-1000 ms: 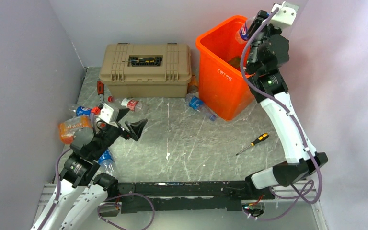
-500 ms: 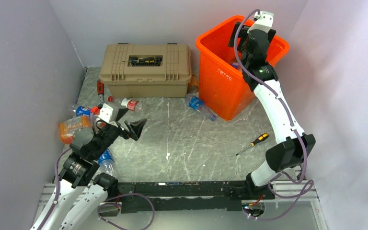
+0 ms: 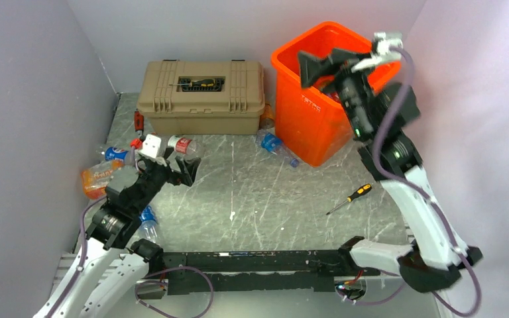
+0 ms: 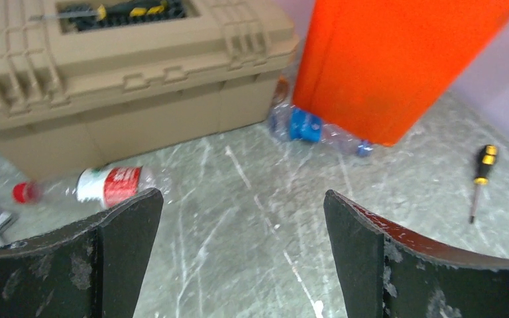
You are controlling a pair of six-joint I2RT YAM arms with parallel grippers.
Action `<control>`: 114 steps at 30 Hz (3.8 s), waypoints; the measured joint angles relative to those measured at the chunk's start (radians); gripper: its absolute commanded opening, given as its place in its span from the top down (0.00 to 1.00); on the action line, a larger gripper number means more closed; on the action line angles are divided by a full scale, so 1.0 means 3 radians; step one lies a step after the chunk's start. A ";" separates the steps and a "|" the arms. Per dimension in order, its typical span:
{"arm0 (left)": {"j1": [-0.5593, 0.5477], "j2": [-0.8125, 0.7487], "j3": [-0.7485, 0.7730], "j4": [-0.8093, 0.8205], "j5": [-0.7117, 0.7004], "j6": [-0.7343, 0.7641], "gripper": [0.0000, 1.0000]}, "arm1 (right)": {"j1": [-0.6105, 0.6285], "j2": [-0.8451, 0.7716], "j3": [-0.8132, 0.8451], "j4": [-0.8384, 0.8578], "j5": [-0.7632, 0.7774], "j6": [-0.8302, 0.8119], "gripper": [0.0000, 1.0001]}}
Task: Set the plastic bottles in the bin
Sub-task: Pick up the plastic bottle at the center of the board.
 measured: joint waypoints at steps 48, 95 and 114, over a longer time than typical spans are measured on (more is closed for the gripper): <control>0.1205 0.3604 0.0652 0.0399 -0.0327 -0.3374 0.01 | 0.0916 -0.2171 -0.4774 0.1181 -0.0960 0.1507 0.09; 0.1130 0.1109 0.0730 -0.0159 0.0446 -0.1629 0.50 | 0.0919 -0.2429 -0.4536 0.0652 -0.0774 0.1483 0.09; 0.0451 0.0636 -0.0098 0.1242 0.2865 -0.0599 0.63 | 0.0965 -0.2284 -0.4097 0.0969 -0.1247 0.1549 0.09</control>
